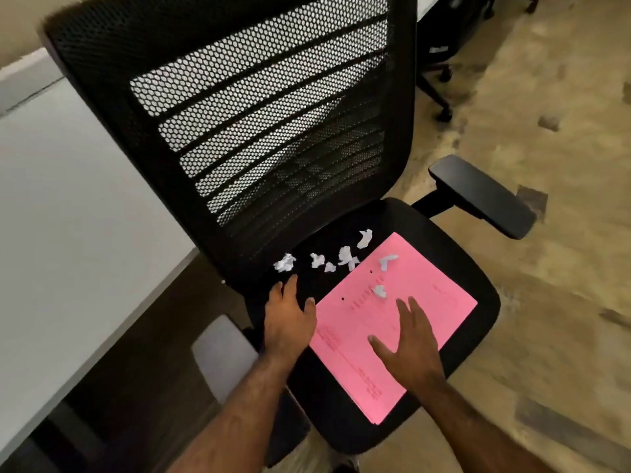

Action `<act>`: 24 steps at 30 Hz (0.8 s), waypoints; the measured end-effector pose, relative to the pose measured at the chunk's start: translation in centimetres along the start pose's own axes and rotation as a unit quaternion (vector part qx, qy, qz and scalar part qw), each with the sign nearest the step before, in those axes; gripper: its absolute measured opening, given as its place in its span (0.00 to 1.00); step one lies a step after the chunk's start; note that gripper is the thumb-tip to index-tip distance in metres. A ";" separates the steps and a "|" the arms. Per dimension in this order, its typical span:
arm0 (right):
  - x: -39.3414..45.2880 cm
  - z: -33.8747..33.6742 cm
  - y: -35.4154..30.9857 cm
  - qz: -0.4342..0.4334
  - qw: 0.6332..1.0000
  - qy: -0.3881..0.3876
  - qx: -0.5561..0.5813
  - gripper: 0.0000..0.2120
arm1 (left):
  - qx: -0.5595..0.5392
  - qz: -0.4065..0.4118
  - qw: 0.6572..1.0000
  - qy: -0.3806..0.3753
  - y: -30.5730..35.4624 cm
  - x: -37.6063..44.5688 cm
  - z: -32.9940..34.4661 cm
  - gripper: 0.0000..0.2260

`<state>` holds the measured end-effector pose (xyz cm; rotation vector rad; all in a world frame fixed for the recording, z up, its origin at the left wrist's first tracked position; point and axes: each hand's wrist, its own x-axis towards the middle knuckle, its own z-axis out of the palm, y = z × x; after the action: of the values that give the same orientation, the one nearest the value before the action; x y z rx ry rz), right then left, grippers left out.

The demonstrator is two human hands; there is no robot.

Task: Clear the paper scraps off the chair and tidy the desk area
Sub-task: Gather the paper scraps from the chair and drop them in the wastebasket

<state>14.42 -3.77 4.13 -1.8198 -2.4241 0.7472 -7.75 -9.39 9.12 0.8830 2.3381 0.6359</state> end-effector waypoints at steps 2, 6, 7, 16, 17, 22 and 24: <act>2.5 1.2 2.1 0.025 0.999 -0.020 -0.010 0.51 | -0.009 -0.059 0.998 0.012 -0.6 3.5 2.1 0.30; 7.0 2.4 4.1 0.038 0.998 -0.040 0.025 0.58 | 0.029 -0.076 0.996 0.027 -2.8 8.4 5.7 0.34; 7.9 2.7 4.1 0.033 0.998 -0.039 0.042 0.60 | 0.058 -0.060 0.996 0.029 -3.3 9.1 6.6 0.35; 15.8 4.7 0.7 -0.064 0.995 0.020 0.078 0.63 | 0.057 -0.074 0.984 0.153 -0.7 13.6 12.4 0.45; 16.6 5.0 0.2 -0.080 0.994 0.025 0.065 0.63 | 0.050 -0.077 0.982 0.165 -0.2 13.9 12.7 0.46; 20.0 6.5 -1.7 -0.158 0.986 0.061 0.008 0.56 | 0.054 -0.024 0.980 0.192 0.6 15.4 14.0 0.38; 21.0 6.6 -2.0 -0.188 0.980 0.061 -0.014 0.51 | 0.078 0.041 0.980 0.178 0.2 15.9 14.2 0.31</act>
<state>3.94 12.57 -6.46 -1.3058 -2.5906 0.5518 -8.60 5.23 -6.38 1.0078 2.7132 0.7010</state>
